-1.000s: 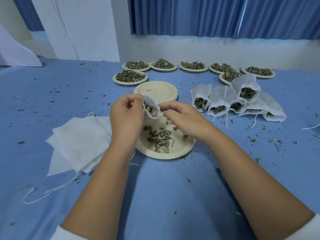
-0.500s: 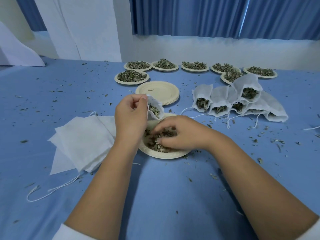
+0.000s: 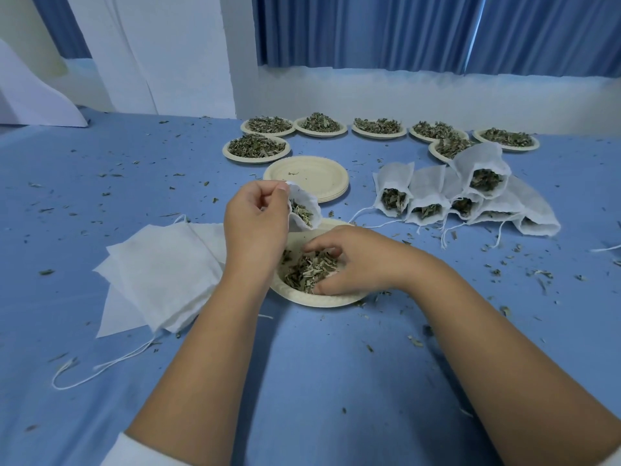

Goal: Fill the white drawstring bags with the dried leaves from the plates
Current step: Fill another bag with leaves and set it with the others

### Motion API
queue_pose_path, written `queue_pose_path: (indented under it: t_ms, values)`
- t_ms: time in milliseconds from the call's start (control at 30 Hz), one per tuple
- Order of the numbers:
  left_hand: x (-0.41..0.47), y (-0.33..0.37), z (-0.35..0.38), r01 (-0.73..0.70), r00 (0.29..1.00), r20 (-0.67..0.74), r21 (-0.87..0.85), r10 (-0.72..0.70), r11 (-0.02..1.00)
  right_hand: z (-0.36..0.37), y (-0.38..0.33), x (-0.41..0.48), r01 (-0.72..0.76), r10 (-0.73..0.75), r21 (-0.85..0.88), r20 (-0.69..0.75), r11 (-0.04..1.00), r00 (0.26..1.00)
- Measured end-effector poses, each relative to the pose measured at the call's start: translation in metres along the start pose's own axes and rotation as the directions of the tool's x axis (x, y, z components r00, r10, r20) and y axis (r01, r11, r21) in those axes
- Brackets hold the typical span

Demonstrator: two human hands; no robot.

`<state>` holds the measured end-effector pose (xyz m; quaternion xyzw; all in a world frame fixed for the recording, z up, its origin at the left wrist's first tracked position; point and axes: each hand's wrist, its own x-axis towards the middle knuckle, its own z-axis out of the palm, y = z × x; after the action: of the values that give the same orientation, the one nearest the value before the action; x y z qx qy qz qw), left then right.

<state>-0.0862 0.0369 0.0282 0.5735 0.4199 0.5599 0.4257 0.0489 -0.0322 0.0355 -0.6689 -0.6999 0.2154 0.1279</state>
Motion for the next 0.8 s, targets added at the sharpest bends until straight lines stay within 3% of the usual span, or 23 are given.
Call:
queue_pose_path:
  t_ms: [333, 667, 800]
  values:
    - [0.000, -0.001, 0.001, -0.016, 1.000, 0.008, 0.021, 0.016, 1.000, 0.022, -0.017, 0.007, 0.216, -0.211, 0.102, -0.062, 0.971, 0.976]
    - [0.000, 0.000, 0.000, -0.009, 1.000, 0.009, 0.011, 0.009, 1.000, 0.033, -0.019, 0.011, 0.202, -0.192, 0.057, -0.146, 0.978, 0.970]
    - [0.001, 0.000, -0.001, -0.019, 1.000, -0.006, 0.016, 0.020, 1.000, 0.032, -0.016, 0.011, 0.213, -0.184, 0.121, -0.216, 0.970, 0.959]
